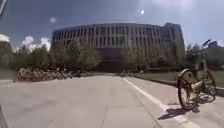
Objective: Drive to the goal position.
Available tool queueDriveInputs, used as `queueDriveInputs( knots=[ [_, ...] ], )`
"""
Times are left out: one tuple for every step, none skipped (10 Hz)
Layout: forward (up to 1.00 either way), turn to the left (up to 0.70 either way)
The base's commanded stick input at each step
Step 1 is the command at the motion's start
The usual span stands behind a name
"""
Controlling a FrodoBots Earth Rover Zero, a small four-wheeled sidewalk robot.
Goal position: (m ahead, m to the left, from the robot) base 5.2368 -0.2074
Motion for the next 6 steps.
queueDriveInputs(
  knots=[
    [1.00,-0.27],
    [1.00,-0.27],
    [1.00,-0.27],
    [1.00,-0.27],
    [1.00,-0.27],
    [1.00,-0.27]
  ],
)
